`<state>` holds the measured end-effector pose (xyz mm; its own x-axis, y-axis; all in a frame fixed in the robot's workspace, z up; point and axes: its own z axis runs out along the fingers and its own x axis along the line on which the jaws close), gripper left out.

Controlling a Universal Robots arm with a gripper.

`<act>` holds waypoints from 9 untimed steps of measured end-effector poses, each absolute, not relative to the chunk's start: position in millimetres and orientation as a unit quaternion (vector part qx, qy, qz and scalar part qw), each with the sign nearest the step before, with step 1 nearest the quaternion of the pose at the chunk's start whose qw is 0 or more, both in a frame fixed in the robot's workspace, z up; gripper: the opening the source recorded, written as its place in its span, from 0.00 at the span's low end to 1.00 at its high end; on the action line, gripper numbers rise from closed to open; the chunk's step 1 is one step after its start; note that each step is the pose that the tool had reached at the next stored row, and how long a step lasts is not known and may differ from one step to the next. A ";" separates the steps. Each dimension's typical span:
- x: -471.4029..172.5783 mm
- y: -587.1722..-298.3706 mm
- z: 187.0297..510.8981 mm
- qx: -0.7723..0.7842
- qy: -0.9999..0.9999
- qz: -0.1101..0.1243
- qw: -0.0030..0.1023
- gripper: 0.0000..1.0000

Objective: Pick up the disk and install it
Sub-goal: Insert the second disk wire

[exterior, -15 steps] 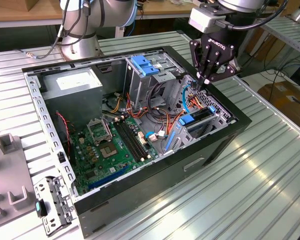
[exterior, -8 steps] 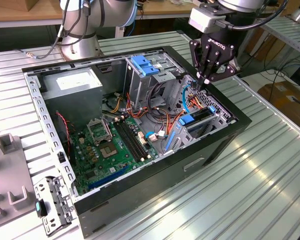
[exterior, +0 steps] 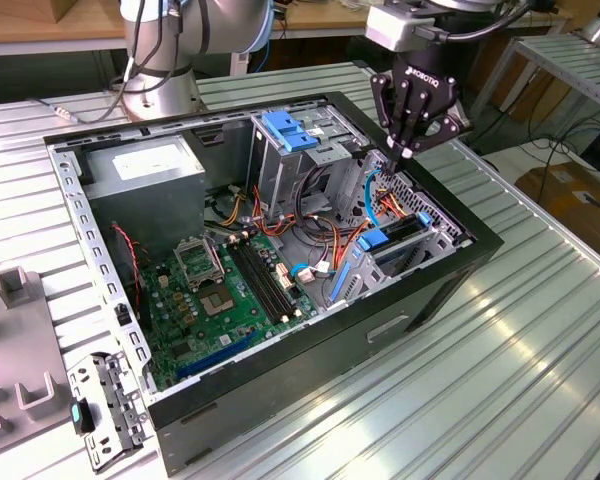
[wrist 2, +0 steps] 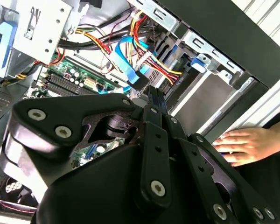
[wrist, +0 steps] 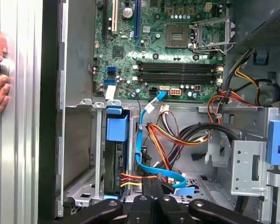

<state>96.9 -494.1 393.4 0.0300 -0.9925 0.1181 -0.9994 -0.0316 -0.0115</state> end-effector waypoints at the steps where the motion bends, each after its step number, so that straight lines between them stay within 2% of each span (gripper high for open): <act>1: 97.2 -491.8 393.3 0.717 -0.695 0.049 0.040 0.11; 9: 98.6 -475.4 393.4 0.716 -0.694 0.056 0.055 0.11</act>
